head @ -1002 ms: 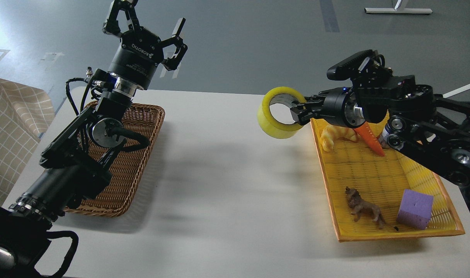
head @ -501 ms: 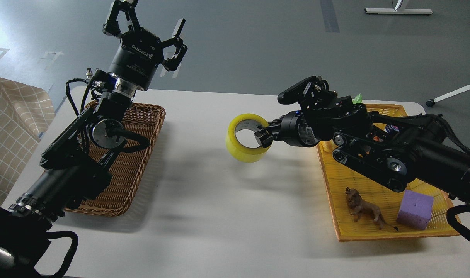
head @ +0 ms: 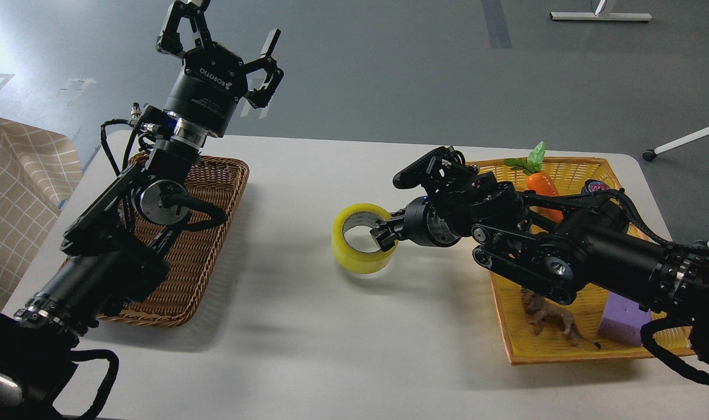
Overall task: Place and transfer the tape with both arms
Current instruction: 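Lower the tape roll onto the table center and release it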
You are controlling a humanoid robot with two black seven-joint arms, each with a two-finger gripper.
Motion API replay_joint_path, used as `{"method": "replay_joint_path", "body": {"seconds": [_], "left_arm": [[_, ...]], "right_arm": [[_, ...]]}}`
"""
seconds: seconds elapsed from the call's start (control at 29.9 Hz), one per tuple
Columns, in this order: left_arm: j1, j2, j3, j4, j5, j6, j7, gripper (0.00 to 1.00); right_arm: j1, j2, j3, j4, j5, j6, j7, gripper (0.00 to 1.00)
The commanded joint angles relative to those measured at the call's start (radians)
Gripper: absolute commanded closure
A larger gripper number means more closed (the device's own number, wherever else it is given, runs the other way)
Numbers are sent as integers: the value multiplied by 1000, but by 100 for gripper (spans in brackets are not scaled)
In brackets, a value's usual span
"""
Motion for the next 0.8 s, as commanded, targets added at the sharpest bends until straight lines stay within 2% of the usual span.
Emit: {"method": "replay_joint_path", "body": {"seconds": [0.0, 0.67, 0.7, 0.73, 0.77], "left_arm": [[2, 1, 0, 0, -1, 0, 0, 2], [0, 1, 0, 0, -1, 0, 0, 2], [0, 1, 0, 0, -1, 0, 0, 2], [0, 1, -1, 0, -1, 0, 0, 2], [0, 1, 0, 0, -1, 0, 0, 2]], "right_arm": [[-4, 13, -9, -16, 1, 0, 0, 100], [-30, 53, -11, -71, 3, 0, 0, 100], [-29, 53, -9, -69, 4, 0, 0, 97], [-29, 53, -6, -71, 4, 0, 0, 84], [-27, 55, -3, -69, 4, 0, 0, 50]]}}
